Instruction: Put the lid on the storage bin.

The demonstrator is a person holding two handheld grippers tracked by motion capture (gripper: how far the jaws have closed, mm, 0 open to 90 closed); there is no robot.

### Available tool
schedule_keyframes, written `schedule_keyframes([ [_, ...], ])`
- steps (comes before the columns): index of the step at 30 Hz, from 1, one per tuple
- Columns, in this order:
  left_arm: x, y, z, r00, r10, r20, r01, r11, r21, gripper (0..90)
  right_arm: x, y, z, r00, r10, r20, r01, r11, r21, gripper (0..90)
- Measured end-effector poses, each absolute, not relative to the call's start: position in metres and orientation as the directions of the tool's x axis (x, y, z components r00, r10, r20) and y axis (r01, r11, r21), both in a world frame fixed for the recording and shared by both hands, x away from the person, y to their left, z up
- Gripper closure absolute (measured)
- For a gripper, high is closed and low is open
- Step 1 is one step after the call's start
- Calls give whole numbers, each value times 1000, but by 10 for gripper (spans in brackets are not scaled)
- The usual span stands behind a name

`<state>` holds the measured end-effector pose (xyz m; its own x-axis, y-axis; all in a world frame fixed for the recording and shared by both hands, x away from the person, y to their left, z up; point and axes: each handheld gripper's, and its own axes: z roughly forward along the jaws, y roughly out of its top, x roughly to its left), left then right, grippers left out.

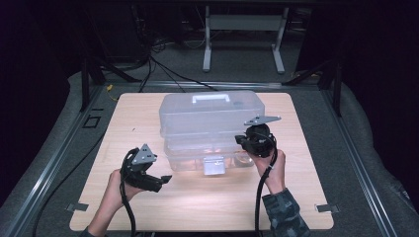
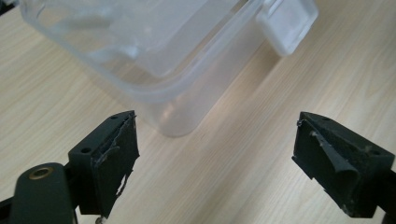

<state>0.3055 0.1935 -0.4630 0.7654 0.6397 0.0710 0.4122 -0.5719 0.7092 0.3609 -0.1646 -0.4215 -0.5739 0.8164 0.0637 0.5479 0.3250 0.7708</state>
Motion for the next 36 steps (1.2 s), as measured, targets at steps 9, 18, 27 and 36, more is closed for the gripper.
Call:
schedule_keyframes([
  [9,316,200,-482,744,667,35,460,-549,698,118,354,-167,-429,-566,821,68,565,327,758,900],
  [18,324,203,-491,722,691,33,483,-537,692,88,351,-166,-449,-576,813,83,611,361,704,900],
  [27,323,207,-495,707,706,42,491,-533,689,80,343,-168,-467,-583,808,81,638,394,662,887],
  [36,318,225,-513,658,751,55,532,-515,672,73,317,-195,-486,-531,846,43,648,373,665,833],
])
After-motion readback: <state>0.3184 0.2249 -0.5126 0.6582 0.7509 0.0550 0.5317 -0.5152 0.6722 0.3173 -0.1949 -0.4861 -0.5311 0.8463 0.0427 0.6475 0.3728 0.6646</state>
